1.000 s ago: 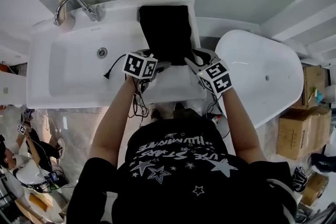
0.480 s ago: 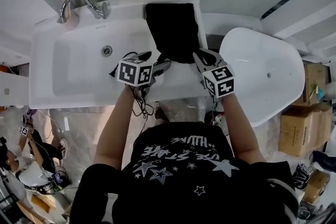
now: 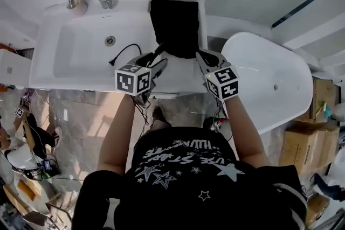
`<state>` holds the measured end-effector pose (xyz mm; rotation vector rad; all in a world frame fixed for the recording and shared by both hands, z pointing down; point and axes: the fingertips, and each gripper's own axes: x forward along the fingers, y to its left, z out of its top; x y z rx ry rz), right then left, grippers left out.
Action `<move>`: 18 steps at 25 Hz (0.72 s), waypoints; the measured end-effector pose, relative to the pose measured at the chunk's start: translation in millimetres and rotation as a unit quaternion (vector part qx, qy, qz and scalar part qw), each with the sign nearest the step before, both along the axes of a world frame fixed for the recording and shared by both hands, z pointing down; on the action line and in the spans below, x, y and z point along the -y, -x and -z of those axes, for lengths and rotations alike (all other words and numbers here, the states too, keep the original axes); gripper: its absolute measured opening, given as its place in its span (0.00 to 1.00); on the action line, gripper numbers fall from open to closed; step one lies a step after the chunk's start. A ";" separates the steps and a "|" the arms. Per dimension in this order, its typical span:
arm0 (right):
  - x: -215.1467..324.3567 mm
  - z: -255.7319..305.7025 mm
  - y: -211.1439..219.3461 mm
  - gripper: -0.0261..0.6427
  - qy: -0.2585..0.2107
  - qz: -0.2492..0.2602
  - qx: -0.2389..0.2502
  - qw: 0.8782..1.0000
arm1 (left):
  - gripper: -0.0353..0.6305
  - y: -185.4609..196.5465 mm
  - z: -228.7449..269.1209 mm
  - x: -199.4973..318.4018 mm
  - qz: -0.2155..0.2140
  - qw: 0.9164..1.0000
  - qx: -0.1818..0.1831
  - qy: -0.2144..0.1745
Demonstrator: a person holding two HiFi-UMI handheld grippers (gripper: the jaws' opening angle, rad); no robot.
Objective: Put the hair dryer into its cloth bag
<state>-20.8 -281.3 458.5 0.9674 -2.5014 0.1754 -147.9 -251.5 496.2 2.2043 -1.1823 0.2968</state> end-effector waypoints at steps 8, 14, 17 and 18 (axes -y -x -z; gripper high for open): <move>-43.7 2.2 -27.2 0.05 -0.003 0.048 0.008 0.999 | 0.38 -24.3 11.7 -54.1 0.054 0.998 0.018 -0.024; -77.7 1.4 -48.5 0.05 -0.011 0.075 0.017 0.997 | 0.29 -39.0 19.0 -95.0 0.106 0.992 0.038 -0.053; -96.9 0.1 -58.0 0.05 -0.012 0.085 0.026 0.996 | 0.24 -46.2 19.1 -120.1 0.129 0.989 0.046 -0.060; -103.6 -0.8 -60.7 0.05 -0.012 0.090 0.029 0.995 | 0.23 -48.5 18.6 -129.0 0.137 0.988 0.047 -0.062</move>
